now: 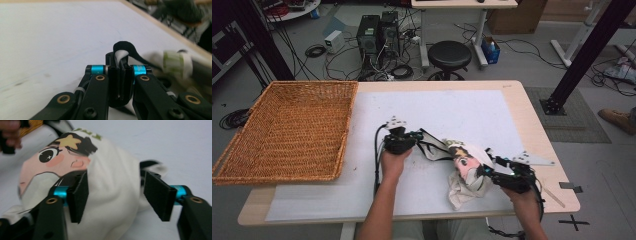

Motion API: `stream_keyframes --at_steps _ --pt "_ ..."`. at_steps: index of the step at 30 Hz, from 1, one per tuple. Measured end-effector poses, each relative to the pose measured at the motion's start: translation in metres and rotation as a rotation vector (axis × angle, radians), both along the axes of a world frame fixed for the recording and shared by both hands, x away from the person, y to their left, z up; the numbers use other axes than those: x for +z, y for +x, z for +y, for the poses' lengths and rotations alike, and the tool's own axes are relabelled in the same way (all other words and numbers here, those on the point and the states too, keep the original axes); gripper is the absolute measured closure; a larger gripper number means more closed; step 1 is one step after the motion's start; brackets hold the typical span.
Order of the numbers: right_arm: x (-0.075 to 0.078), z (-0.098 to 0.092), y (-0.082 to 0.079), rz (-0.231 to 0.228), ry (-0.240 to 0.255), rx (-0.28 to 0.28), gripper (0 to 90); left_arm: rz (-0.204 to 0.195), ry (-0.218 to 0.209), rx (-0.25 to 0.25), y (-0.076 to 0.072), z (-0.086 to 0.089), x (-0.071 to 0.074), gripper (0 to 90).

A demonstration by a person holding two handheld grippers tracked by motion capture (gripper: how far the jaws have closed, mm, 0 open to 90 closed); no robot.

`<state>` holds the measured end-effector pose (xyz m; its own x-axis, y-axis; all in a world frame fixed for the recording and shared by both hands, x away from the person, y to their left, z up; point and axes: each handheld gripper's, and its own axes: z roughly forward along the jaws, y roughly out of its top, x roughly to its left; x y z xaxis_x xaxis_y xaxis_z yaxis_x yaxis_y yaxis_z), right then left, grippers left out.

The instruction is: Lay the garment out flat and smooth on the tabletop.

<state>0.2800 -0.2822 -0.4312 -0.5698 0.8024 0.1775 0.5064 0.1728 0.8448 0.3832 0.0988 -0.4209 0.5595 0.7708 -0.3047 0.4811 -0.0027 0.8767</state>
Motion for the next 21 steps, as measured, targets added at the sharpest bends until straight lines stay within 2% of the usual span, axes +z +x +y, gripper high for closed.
stream_keyframes --at_steps 3,4,6,8,10,12,13,15,16,17,19,21 --pt "-0.011 0.026 0.005 0.033 -0.08 0.102 60.3 -0.009 0.003 0.051 0.0 0.016 0.004 87.7" --pt "-0.014 0.031 0.006 0.044 -0.093 0.116 65.1 -0.013 0.003 0.068 0.0 0.02 0.005 87.7" --pt "-0.014 0.033 0.005 0.062 -0.081 0.136 79.3 -0.016 0.017 0.093 0.0 0.026 0.006 87.7" --pt "-0.011 0.03 0.0 0.083 -0.089 0.188 82.7 -0.023 0.014 0.138 0.002 0.033 0.008 87.7" --pt "-0.008 0.024 -0.004 0.135 -0.082 0.244 80.8 -0.025 -0.022 0.17 0.005 0.04 0.008 87.7" --pt "-0.001 0.014 -0.006 0.107 -0.044 0.231 71.1 -0.026 -0.022 0.168 0.008 0.039 0.007 87.6" --pt "0.004 0.008 -0.005 0.089 -0.003 0.205 62.4 -0.026 -0.013 0.163 0.009 0.038 0.006 87.5" --pt "0.012 -0.002 0.002 0.047 0.06 0.125 58.0 -0.022 -0.02 0.148 0.01 0.034 0.005 87.3" --pt "0.016 -0.004 0.008 0.029 0.067 0.089 53.6 -0.029 -0.021 0.145 0.01 0.032 0.005 87.1" --pt "0.019 -0.005 0.014 0.018 0.07 0.058 52.8 -0.035 -0.025 0.138 0.01 0.03 0.005 87.1" --pt "0.022 0.005 0.03 0.028 0.069 0.059 51.3 -0.049 -0.03 0.132 0.01 0.027 0.006 87.1" --pt "0.023 0.029 0.043 0.039 0.03 0.126 51.3 -0.058 -0.026 0.132 0.01 0.026 0.007 87.2"
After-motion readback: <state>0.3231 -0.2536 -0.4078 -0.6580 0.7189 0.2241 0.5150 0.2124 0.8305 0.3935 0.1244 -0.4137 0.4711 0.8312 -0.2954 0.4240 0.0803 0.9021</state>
